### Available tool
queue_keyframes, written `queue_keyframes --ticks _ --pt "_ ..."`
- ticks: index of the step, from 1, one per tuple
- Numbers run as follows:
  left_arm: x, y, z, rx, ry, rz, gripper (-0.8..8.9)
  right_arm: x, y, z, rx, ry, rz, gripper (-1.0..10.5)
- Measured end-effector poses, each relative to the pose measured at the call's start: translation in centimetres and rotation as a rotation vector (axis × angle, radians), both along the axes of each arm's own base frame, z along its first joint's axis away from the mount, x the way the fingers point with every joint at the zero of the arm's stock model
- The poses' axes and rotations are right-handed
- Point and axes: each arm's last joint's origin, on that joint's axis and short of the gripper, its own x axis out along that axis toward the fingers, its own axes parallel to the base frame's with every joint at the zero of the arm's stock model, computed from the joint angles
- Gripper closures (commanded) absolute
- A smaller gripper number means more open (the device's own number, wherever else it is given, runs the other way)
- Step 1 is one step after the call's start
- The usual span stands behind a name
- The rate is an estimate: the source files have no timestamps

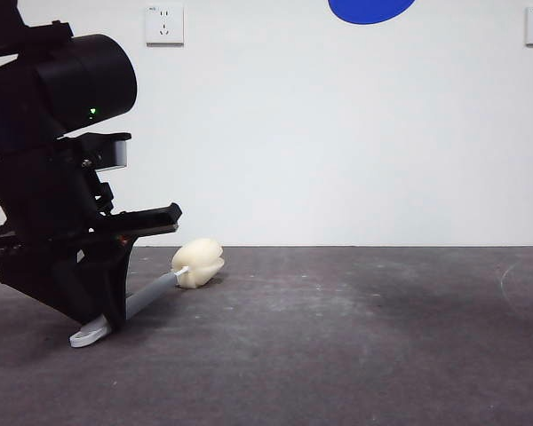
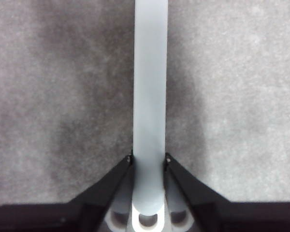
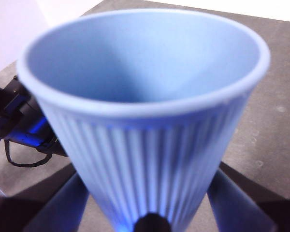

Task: Pick up the cup brush,pick up the cup,insert the brush into the cup,clean the cup,put the cup brush back,put the cup back to the fixed position on the table

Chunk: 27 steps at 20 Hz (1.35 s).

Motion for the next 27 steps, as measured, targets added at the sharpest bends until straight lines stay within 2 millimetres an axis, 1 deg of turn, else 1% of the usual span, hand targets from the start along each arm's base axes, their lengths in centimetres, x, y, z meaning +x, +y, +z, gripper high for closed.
queue_keyframes --ticks 2,4,5,6,7,8,13,16,18,20,24,27 --pt "0.0 0.0 0.0 -0.003 0.002 0.006 8.22 0.0 0.0 0.0 0.000 0.000 0.001 9.6" --pt "0.0 0.0 0.0 -0.019 0.011 0.001 7.99 0.0 0.0 0.0 0.000 0.000 0.001 9.6" --pt "0.0 0.0 0.0 -0.031 0.017 -0.001 7.35 0.0 0.0 0.0 0.000 0.000 0.001 9.6" --pt "0.1 0.0 0.0 -0.045 0.025 -0.003 5.79 0.0 0.0 0.0 0.000 0.000 0.001 9.6" --pt "0.1 0.0 0.0 -0.056 0.030 -0.007 4.51 0.0 0.0 0.0 0.000 0.000 0.001 9.6" --pt "0.1 -0.1 0.0 -0.071 0.038 -0.014 3.82 0.0 0.0 0.0 0.000 0.000 0.001 9.6" --pt "0.1 -0.4 0.4 -0.130 0.057 -0.053 3.75 0.0 0.0 0.0 -0.004 -0.004 -0.006 9.6" --pt "-0.3 -0.3 0.8 -0.132 0.070 -0.063 3.75 0.4 0.2 -0.4 -0.017 -0.043 -0.062 9.6" --pt "-1.0 0.1 1.1 -0.119 0.100 -0.069 3.75 0.8 0.5 -2.0 -0.028 -0.082 -0.089 9.6" --pt "-1.8 0.6 2.1 -0.119 0.095 -0.092 3.75 1.3 0.8 -4.5 -0.032 -0.124 -0.125 9.6" --pt "-3.9 1.8 6.6 -0.182 -0.041 -0.140 3.76 2.5 0.8 -9.8 0.000 -0.186 -0.170 9.6" --pt "-6.1 2.9 10.1 -0.293 -0.160 -0.198 3.76 4.0 1.3 -12.7 -0.073 -0.171 -0.205 9.6"
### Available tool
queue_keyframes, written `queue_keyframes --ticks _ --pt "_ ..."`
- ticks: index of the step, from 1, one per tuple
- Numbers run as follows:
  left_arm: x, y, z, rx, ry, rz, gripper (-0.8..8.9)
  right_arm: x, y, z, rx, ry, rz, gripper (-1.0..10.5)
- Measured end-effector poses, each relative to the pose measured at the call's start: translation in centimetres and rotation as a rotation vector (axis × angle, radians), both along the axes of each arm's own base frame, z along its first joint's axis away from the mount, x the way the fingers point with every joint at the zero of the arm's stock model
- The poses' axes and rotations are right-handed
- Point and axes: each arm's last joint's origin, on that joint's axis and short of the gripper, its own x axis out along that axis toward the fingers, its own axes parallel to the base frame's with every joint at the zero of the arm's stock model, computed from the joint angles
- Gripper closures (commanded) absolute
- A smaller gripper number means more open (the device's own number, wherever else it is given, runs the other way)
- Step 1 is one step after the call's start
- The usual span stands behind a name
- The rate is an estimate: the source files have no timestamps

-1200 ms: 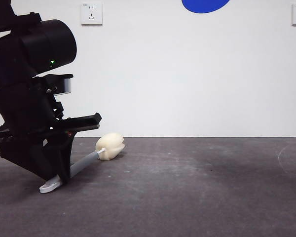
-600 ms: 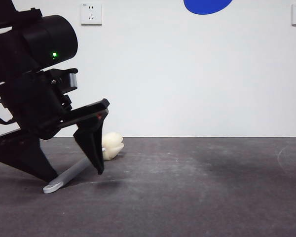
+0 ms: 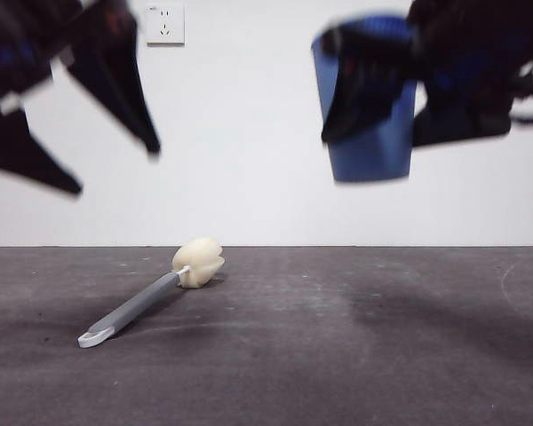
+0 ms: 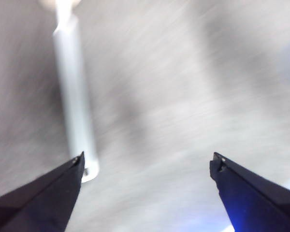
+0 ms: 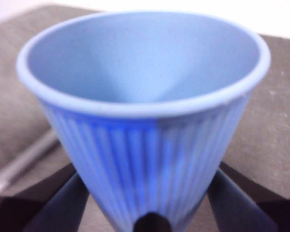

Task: Pick up the cup brush,pick up the cup,insert the brush into the cup,clean the cup,put the cup brush back,put the cup back to the fixed position on the table

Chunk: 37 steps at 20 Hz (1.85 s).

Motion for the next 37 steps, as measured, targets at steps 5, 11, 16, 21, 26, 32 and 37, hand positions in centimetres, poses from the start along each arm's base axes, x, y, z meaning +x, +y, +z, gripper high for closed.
queue_keyframes --ticks 5,11,16,21,26,32,37 --pt "-3.6 2.0 2.9 -0.071 -0.089 -0.024 3.76 3.8 1.6 -4.3 -0.017 -0.009 -0.058 9.6" --pt "-5.8 3.3 4.0 -0.093 -0.126 -0.024 3.76 6.6 1.3 -8.5 -0.009 0.010 -0.093 9.6" --pt "-5.9 3.4 4.0 -0.091 -0.127 -0.031 3.76 8.1 0.3 -9.9 0.022 0.003 -0.105 9.6" --pt "-5.9 3.4 4.0 -0.090 -0.127 -0.031 3.76 9.5 -0.4 -11.0 0.039 0.023 -0.090 9.6" --pt "-5.9 3.4 4.0 -0.090 -0.128 -0.032 3.76 10.4 -1.1 -11.1 0.048 0.041 -0.081 9.6" --pt "-5.9 3.4 4.0 -0.089 -0.129 -0.033 3.76 10.6 -1.3 -11.1 0.021 0.083 -0.086 7.9" --pt "-6.0 3.4 3.9 -0.083 -0.120 -0.033 3.76 10.5 -1.1 -11.1 0.013 0.112 -0.061 4.7"
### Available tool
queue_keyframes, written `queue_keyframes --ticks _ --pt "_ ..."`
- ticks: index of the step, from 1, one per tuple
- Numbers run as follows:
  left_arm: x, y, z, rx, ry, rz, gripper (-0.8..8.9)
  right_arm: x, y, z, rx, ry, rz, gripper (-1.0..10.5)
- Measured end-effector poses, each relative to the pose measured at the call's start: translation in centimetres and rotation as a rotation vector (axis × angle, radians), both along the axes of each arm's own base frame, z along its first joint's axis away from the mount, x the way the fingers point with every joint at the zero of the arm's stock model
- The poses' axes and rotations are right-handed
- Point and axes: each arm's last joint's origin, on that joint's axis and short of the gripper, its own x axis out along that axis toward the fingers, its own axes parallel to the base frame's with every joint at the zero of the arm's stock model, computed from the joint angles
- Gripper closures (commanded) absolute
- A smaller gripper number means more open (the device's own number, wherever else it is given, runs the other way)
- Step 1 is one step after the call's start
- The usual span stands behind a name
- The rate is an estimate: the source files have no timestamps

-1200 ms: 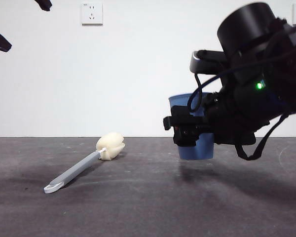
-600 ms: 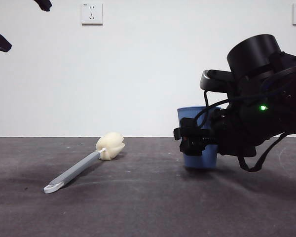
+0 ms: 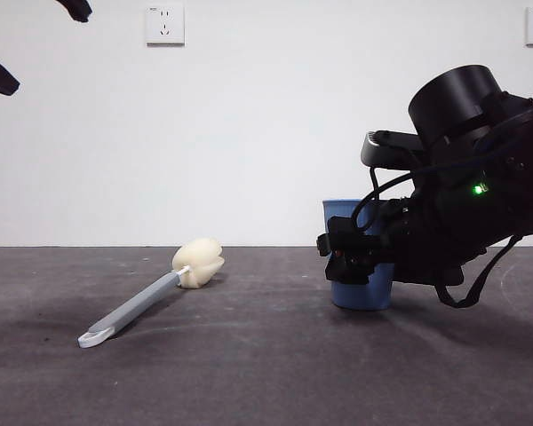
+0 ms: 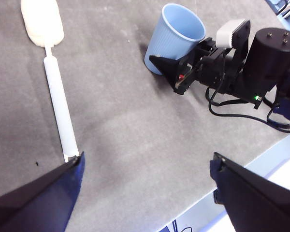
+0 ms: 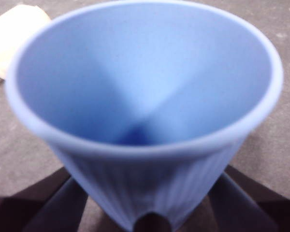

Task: Pick up the cup brush,pick up the cup,insert the brush into the cup,clean the cup,put the cup brush back,put the cup back to the fixed position on the table

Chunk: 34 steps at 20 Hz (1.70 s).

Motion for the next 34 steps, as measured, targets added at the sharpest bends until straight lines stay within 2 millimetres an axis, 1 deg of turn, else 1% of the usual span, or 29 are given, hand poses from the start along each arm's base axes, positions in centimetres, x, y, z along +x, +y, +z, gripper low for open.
queue_keyframes --ticks 2,3,8,12,14,17,19,22,24,26,27,29,31,34 --pt "0.0 0.0 -0.1 0.004 0.007 0.000 3.76 -0.1 0.0 -0.2 -0.013 0.045 0.007 4.7" --pt "-0.1 0.0 -0.1 0.008 0.012 0.000 3.76 -0.5 -0.2 -0.9 -0.039 0.081 0.018 4.7" --pt "-0.1 0.1 -0.2 0.015 0.019 -0.002 3.76 -0.8 -0.3 -0.1 -0.041 0.119 0.019 4.7" --pt "-0.1 0.1 -0.2 0.016 0.020 -0.002 3.76 -2.3 -1.0 1.6 -0.059 0.232 -0.002 4.7" --pt "-0.1 0.1 -0.2 0.018 0.024 -0.002 3.76 -3.5 -1.5 3.1 -0.063 0.288 -0.013 4.7" --pt "-0.3 0.2 -0.4 0.031 0.044 -0.003 3.76 -5.6 -2.5 6.0 -0.047 0.331 -0.021 4.7" --pt "-0.3 0.2 -0.5 0.052 0.038 -0.019 3.77 -7.8 -3.5 8.1 -0.016 0.382 0.022 4.7" --pt "-0.3 0.2 -0.5 0.083 0.008 -0.052 3.77 -11.3 -5.2 10.8 0.055 0.438 0.130 4.7" --pt "-0.3 0.2 -0.5 0.102 -0.012 -0.074 3.77 -13.4 -6.3 12.7 0.109 0.440 0.203 4.7" --pt "-0.3 0.2 -0.5 0.114 -0.025 -0.092 3.77 -14.9 -7.1 15.4 0.149 0.393 0.235 4.7" --pt "-0.3 0.2 -0.5 0.117 -0.029 -0.095 3.77 -15.6 -7.5 16.9 0.161 0.374 0.252 4.7" --pt "-0.3 0.2 -0.5 0.119 -0.030 -0.099 3.77 -16.5 -8.0 19.1 0.146 0.372 0.264 4.7" --pt "-0.4 0.1 -0.5 0.110 -0.027 -0.118 3.78 -17.1 -8.4 20.6 0.108 0.395 0.275 4.7" --pt "-0.5 0.0 -0.5 0.078 -0.014 -0.163 3.78 -17.6 -8.7 21.7 0.057 0.428 0.291 4.7"
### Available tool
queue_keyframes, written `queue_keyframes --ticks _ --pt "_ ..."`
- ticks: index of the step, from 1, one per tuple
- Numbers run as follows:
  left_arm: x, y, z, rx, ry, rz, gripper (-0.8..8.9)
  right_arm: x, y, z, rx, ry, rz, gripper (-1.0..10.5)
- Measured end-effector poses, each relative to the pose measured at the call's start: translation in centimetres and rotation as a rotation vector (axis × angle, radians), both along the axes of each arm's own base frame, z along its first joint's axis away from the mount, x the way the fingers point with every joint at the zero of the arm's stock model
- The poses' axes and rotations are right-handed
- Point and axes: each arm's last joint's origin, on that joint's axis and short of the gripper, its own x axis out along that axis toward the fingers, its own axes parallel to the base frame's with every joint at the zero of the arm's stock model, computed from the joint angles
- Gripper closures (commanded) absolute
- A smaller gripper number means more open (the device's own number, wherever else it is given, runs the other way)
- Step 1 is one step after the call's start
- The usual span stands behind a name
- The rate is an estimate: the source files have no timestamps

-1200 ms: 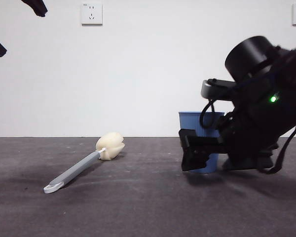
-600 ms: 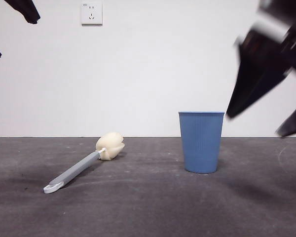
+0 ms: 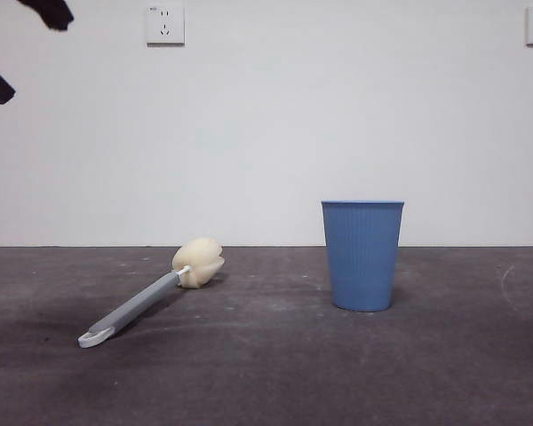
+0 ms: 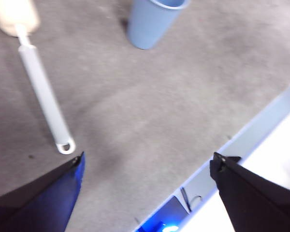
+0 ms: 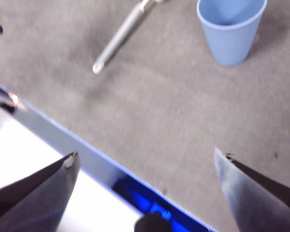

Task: Pick up the cup brush,pick up the cup,insert the brush into the cup,clean the cup,put the cup brush back,put the cup back to the fixed position on the table

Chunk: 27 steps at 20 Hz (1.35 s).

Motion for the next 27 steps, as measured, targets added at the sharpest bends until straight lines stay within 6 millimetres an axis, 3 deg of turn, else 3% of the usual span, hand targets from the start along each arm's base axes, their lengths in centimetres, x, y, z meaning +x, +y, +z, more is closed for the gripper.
queue_keyframes --ticks 2,4,6,7,27 --pt "-0.04 -0.03 0.01 -0.009 0.006 -0.013 3.86 -0.14 -0.09 0.24 -0.014 -0.008 0.016 4.8" --pt "-0.05 -0.04 0.00 -0.011 0.008 -0.016 5.17 -0.15 -0.10 0.24 -0.020 -0.012 0.023 5.1" --pt "-0.05 -0.04 0.00 -0.011 0.009 -0.017 7.72 -0.15 -0.09 0.22 -0.022 -0.011 0.024 8.8" --pt "-0.05 -0.04 0.00 -0.011 0.009 -0.017 8.21 -0.15 -0.09 0.22 -0.023 -0.012 0.025 9.5" --pt "-0.06 -0.03 0.01 -0.007 0.002 -0.019 8.17 -0.10 -0.08 0.26 -0.007 -0.001 0.001 9.5"
